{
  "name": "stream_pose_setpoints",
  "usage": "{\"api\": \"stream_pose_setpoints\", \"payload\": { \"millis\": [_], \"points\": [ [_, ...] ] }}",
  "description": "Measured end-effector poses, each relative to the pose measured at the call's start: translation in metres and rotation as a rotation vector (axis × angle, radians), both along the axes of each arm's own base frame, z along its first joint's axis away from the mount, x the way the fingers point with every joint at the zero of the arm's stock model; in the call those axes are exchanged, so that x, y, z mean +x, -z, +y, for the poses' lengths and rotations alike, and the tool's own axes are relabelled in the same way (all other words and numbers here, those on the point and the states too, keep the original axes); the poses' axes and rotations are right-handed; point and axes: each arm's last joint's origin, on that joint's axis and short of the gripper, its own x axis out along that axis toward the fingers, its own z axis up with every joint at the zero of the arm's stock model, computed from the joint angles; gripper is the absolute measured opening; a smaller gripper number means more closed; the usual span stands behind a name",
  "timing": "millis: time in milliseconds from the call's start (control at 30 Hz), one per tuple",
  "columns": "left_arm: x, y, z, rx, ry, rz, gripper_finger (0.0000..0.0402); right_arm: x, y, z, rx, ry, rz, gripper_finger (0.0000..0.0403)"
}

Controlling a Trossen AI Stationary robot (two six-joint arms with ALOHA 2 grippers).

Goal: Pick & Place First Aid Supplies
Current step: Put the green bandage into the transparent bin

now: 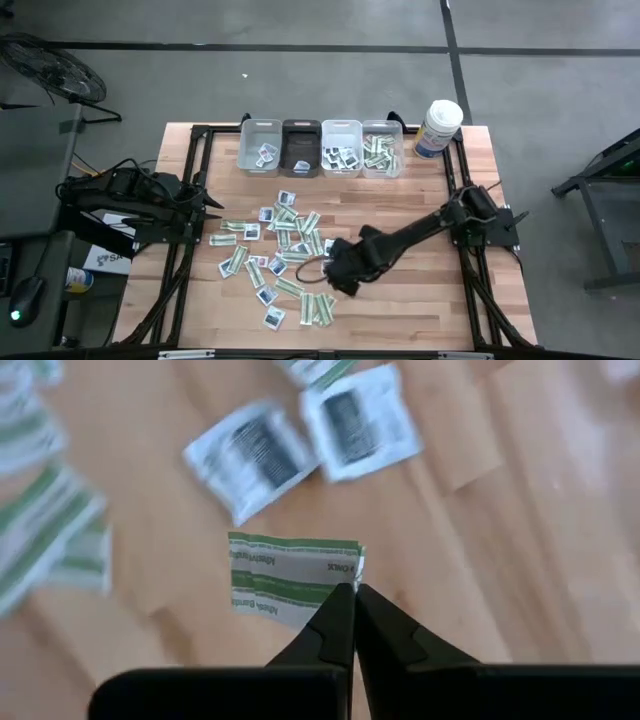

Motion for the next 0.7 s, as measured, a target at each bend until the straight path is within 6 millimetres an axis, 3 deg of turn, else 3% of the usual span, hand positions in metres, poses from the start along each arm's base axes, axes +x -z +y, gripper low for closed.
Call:
{"api": "stream_pose_setpoints", "payload": {
  "millis": [367,700],
  "points": [
    [0.0,0.0,0.0,-0.002,0.004,0.002,0.0119,0.006,-0.008,-0.046,0.05,0.084,-0.097,0.0],
    [0.0,0.0,0.0,-0.003,0.006,0.002,0.0119,-0.031,-0.016,-0.091,0.104,0.161,-0.129,0.0]
  ]
}}
